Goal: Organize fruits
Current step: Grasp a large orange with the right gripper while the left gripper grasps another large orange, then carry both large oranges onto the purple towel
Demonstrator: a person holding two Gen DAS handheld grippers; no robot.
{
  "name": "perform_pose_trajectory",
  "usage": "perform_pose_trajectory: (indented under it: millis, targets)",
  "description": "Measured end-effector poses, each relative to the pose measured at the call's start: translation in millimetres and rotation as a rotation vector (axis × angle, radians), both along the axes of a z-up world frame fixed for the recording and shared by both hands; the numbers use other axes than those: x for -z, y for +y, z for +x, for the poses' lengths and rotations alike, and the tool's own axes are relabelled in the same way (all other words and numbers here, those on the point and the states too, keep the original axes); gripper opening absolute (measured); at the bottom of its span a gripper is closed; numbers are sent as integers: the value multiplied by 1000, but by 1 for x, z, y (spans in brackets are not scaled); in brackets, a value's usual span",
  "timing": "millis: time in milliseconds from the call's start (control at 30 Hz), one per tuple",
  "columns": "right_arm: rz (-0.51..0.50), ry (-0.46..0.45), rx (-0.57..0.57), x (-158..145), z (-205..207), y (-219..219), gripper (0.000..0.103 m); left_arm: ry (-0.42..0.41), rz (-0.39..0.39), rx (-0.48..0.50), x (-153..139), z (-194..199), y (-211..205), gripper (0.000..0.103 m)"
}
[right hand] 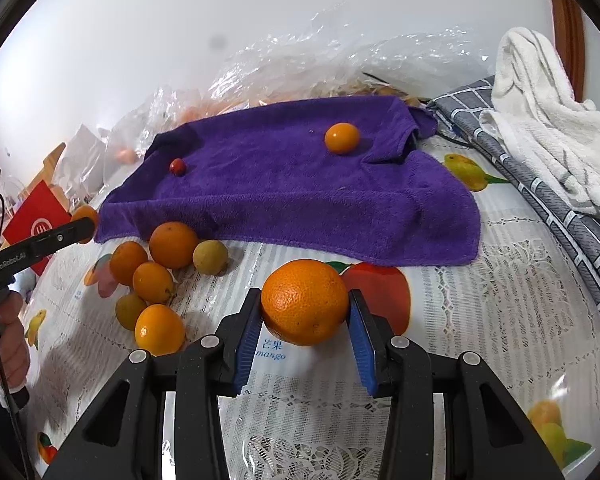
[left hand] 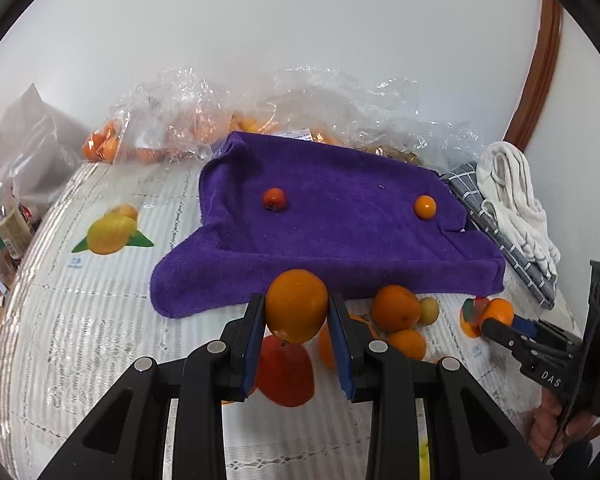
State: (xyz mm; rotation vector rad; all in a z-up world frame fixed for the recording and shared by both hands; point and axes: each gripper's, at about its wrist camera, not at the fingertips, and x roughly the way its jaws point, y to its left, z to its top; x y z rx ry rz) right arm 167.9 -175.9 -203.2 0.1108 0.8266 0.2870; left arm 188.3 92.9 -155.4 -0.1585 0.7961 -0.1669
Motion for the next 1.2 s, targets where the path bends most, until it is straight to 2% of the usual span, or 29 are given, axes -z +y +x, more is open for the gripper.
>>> perform_pose_trajectory:
  millis: [200, 333, 533, 700, 900, 1067, 1200]
  targets:
    - [-12, -8, 8, -15, 0, 1, 42, -23, 6, 3, -18, 3, -3, 30]
    - [-34, -43, 12, -36, 8, 2, 42, -35, -2, -8, -32, 13, -3, 30]
    - [-36, -87, 39, -67, 37, 2, 42, -63, -14, -36, -47, 30, -4, 30]
    - [-33, -109, 57, -79, 67, 4, 42, -71, 0, -50, -46, 46, -6, 30]
    - [-25, -117, 84, -76, 95, 7, 42, -67, -3, -66, -32, 69, -6, 30]
    - [-35, -80, 76, -55, 108, 9, 42, -66, -2, -42, -14, 74, -7, 30]
    - [-58, -49, 78, -39, 114, 9, 42, -18, 0, -41, 6, 79, -7, 30]
